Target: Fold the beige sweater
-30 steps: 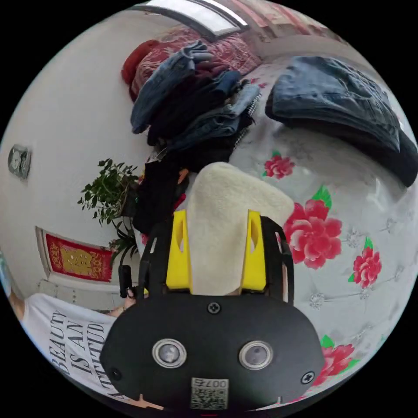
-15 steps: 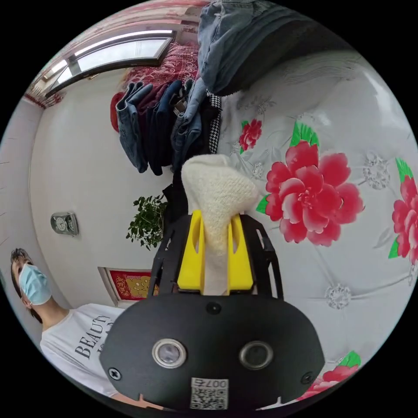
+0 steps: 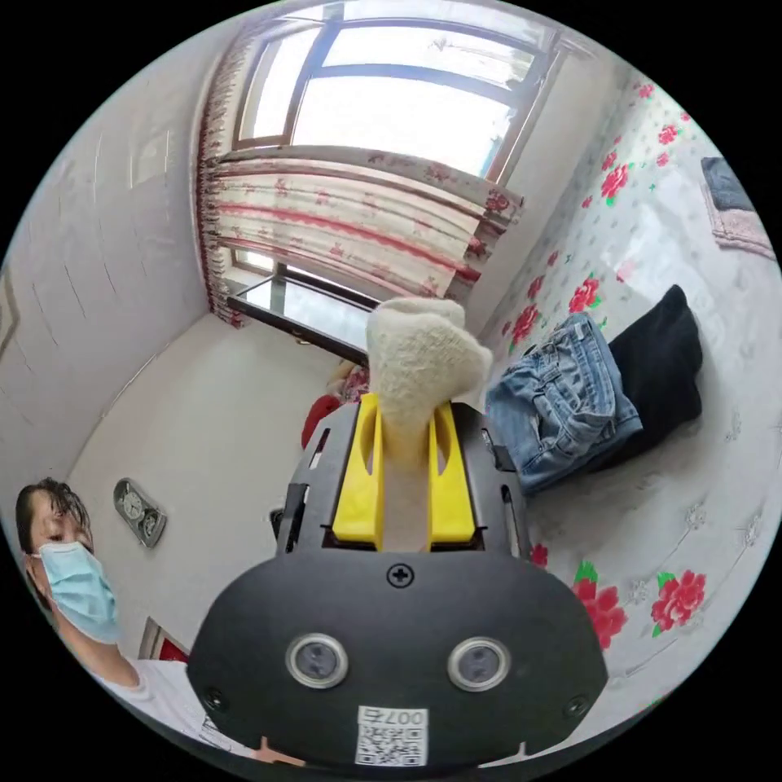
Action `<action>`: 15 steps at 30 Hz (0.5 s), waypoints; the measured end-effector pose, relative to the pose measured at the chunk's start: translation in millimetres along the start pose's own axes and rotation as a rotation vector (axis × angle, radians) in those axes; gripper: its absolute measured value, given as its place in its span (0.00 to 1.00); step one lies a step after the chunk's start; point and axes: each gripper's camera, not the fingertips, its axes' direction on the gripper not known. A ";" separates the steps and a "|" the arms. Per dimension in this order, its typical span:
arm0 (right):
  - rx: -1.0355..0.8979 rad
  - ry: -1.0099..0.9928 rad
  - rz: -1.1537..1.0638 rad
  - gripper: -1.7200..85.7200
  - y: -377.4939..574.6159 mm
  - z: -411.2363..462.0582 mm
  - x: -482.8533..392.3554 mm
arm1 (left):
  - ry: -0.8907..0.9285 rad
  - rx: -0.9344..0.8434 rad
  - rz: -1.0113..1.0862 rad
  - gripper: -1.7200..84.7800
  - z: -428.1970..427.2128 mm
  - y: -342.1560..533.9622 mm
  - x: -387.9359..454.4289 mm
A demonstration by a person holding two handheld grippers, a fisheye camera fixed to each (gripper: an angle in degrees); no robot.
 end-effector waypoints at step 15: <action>-0.674 0.844 -0.146 0.12 182.5 -66.7 169.4 | -0.357 -0.626 -0.166 0.11 174.6 323.5 52.0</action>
